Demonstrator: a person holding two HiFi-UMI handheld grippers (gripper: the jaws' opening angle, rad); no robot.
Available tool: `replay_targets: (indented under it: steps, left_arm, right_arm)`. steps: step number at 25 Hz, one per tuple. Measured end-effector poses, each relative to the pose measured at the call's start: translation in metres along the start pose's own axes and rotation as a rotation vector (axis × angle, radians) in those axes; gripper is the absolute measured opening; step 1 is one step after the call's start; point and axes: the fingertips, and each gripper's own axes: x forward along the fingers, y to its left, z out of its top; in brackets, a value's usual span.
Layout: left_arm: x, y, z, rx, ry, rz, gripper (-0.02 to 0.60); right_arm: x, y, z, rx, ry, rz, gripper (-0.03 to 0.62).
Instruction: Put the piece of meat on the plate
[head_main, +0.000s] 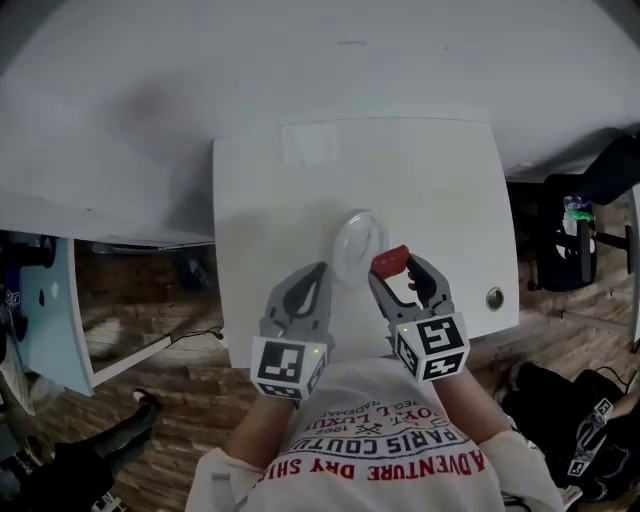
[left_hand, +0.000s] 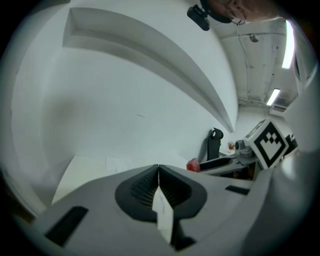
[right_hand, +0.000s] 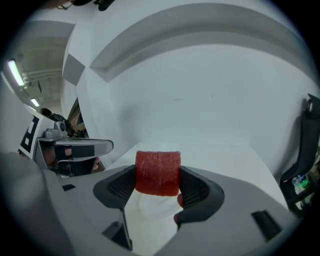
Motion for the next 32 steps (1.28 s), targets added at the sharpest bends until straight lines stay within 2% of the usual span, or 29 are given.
replay_targets:
  steps: [7, 12, 22, 32]
  left_arm:
    - [0.022, 0.016, -0.046, -0.029, 0.087, 0.105, 0.008]
    - [0.034, 0.025, -0.074, -0.091, 0.146, 0.147, 0.008]
    - [0.047, 0.034, -0.096, -0.149, 0.192, 0.196, 0.008]
    - [0.046, 0.037, -0.104, -0.161, 0.219, 0.216, 0.008]
  right_arm:
    - [0.043, -0.008, -0.033, -0.038, 0.159, 0.090, 0.278]
    - [0.071, -0.013, -0.059, -0.076, 0.255, 0.134, 0.278]
    - [0.108, -0.013, -0.106, -0.121, 0.441, 0.203, 0.278]
    - [0.122, -0.004, -0.116, -0.228, 0.515, 0.224, 0.275]
